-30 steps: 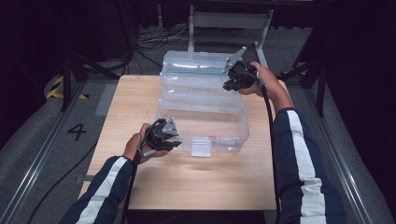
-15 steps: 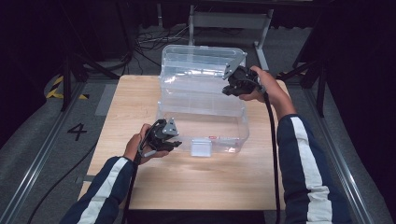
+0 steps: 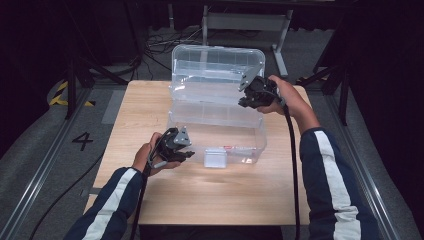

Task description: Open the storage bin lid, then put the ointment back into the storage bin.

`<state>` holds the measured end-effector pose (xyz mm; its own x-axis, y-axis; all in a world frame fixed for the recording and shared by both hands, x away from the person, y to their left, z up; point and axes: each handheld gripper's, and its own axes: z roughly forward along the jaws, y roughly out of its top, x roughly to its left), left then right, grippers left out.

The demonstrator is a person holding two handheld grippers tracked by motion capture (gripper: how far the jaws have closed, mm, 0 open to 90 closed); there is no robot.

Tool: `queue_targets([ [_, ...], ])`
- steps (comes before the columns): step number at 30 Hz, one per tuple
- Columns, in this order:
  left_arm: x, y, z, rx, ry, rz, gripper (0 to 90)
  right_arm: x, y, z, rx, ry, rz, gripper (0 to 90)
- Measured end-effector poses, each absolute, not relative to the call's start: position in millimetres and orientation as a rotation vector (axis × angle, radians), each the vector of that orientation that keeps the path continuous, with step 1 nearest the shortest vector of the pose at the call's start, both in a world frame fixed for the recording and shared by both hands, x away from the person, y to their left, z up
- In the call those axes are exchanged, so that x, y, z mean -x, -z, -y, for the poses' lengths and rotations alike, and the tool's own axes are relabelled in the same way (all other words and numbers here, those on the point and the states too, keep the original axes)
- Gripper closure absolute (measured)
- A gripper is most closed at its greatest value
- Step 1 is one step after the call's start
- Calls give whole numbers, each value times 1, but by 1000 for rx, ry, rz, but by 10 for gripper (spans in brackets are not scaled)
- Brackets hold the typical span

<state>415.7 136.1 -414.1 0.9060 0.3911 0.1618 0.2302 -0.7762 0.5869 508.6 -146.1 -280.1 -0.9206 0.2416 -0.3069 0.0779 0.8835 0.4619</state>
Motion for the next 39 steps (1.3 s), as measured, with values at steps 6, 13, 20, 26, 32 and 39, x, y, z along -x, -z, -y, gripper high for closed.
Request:
queue_targets([
  [6, -416, 414, -136, -2489, -367, -442, 638, -505, 280, 145, -236, -627, -2693, 865],
  [13, -416, 414, -136, -2488, -368, -443, 638, -501, 280, 144, -221, -598, -2696, 862],
  [20, -415, 414, -136, -2485, -375, -445, 636, -498, 282, 145, -227, -601, -2683, 855],
  [26, -415, 415, -136, -2480, -382, -448, 633, -494, 283, 146, -216, -605, -2682, 852],
  [32, -414, 415, -136, -2476, -390, -449, 625, -488, 285, 147, -240, -612, -2680, 847],
  [39, -414, 415, -136, -2476, -396, -443, 624, -482, 286, 145, -223, -581, -2681, 840],
])
